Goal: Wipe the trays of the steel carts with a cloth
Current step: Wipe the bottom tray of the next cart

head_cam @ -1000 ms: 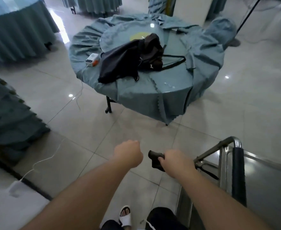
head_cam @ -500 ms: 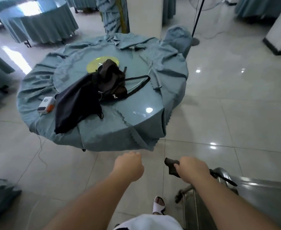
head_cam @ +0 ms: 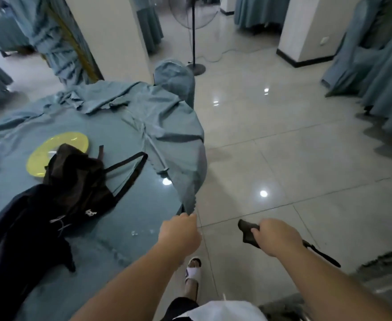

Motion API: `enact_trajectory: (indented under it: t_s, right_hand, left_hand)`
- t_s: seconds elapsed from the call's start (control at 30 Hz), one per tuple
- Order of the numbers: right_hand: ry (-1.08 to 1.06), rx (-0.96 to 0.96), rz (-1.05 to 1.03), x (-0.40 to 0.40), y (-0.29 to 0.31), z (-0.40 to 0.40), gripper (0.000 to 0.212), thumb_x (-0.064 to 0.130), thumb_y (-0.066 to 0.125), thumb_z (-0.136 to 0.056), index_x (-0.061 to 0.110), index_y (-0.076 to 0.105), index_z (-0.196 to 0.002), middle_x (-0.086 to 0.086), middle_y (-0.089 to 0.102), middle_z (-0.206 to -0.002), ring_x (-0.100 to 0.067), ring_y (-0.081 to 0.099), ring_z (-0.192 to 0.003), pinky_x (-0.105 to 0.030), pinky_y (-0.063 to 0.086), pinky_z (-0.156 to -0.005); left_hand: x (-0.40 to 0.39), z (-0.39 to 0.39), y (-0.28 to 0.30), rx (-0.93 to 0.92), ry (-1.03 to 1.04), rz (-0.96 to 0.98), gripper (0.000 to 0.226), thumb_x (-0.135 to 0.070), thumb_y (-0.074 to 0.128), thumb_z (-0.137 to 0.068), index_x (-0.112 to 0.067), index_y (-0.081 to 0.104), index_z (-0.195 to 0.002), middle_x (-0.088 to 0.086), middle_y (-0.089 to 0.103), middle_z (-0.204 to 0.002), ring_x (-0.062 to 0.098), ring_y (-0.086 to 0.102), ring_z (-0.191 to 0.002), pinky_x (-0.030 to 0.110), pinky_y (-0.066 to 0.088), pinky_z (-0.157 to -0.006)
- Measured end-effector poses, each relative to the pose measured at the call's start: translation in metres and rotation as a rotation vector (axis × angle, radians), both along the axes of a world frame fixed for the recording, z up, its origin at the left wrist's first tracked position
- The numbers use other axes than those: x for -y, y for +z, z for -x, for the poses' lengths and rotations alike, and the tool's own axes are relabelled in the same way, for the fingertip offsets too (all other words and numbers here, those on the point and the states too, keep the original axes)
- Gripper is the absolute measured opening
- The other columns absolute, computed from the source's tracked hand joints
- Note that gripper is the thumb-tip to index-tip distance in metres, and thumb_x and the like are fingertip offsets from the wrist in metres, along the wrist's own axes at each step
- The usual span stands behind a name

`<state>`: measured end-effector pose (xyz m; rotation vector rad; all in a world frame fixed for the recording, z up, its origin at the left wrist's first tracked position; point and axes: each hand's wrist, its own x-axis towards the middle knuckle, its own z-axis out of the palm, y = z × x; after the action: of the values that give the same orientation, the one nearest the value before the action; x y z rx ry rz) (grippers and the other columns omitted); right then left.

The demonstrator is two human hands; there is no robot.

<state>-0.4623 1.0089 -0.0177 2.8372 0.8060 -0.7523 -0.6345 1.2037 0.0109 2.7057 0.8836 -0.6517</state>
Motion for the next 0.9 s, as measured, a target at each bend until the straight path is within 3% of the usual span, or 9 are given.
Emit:
enact_trajectory:
  t_s: [0.2, 0.37, 0.5, 0.57, 0.77, 0.9]
  right_hand:
    - [-0.281, 0.030, 0.012, -0.027, 0.002, -0.088, 0.034, 0.051, 0.042, -0.105, 0.026, 0.057, -0.088, 0.005, 0.058, -0.081, -0.018, 0.058, -0.073, -0.031, 0.041, -0.061]
    - [-0.503, -0.022, -0.061, -0.027, 0.001, -0.128, 0.035, 0.053, 0.041, -0.105, 0.029, 0.051, -0.082, 0.006, 0.057, -0.081, -0.018, 0.057, -0.073, -0.032, 0.042, -0.062]
    - [-0.608, -0.007, -0.034, -0.003, -0.006, -0.149, 0.035, 0.055, 0.040, -0.105, 0.029, 0.053, -0.085, 0.011, 0.049, -0.075, -0.012, 0.051, -0.067, -0.029, 0.034, -0.055]
    - [-0.670, -0.005, -0.040, 0.014, -0.011, -0.169, 0.035, 0.056, 0.040, -0.105, 0.029, 0.058, -0.092, 0.011, 0.046, -0.075, -0.015, 0.053, -0.071, -0.031, 0.040, -0.060]
    - [-0.805, -0.019, -0.068, 0.076, -0.034, -0.247, 0.039, 0.053, 0.040, -0.105, 0.025, 0.067, -0.109, 0.001, 0.070, -0.108, -0.023, 0.067, -0.098, -0.035, 0.051, -0.077]
    - [-0.850, -0.070, -0.061, 0.114, -0.023, -0.305, 0.038, 0.050, 0.039, -0.106, 0.023, 0.066, -0.108, -0.001, 0.069, -0.104, -0.023, 0.066, -0.092, -0.035, 0.053, -0.078]
  left_hand:
    - [-0.071, -0.142, -0.003, 0.042, -0.268, -0.009, 0.035, -0.027, 0.043, -0.099, -0.019, 0.052, -0.132, 0.009, 0.058, -0.134, 0.034, 0.057, -0.120, 0.044, 0.038, -0.085]
    - [-0.077, -0.242, -0.008, -0.002, -0.509, 0.027, 0.039, -0.027, 0.041, -0.100, -0.019, 0.051, -0.136, 0.008, 0.059, -0.133, 0.034, 0.059, -0.115, 0.043, 0.038, -0.084]
    - [-0.056, -0.310, -0.011, -0.037, -0.666, 0.046, 0.040, -0.034, 0.043, -0.102, -0.019, 0.049, -0.139, 0.007, 0.057, -0.134, 0.032, 0.057, -0.119, 0.044, 0.044, -0.092]
    - [-0.038, -0.346, -0.016, -0.056, -0.736, 0.025, 0.039, -0.032, 0.043, -0.101, -0.018, 0.050, -0.137, 0.007, 0.058, -0.134, 0.032, 0.056, -0.121, 0.044, 0.043, -0.097]
    - [0.030, -0.464, -0.017, -0.074, -0.905, -0.007, 0.047, -0.030, 0.044, -0.099, -0.020, 0.048, -0.145, 0.006, 0.057, -0.139, 0.029, 0.055, -0.125, 0.043, 0.042, -0.103]
    - [0.070, -0.538, -0.001, -0.060, -0.957, -0.036, 0.047, -0.030, 0.044, -0.100, -0.021, 0.048, -0.146, 0.003, 0.058, -0.137, 0.028, 0.056, -0.123, 0.041, 0.043, -0.099]
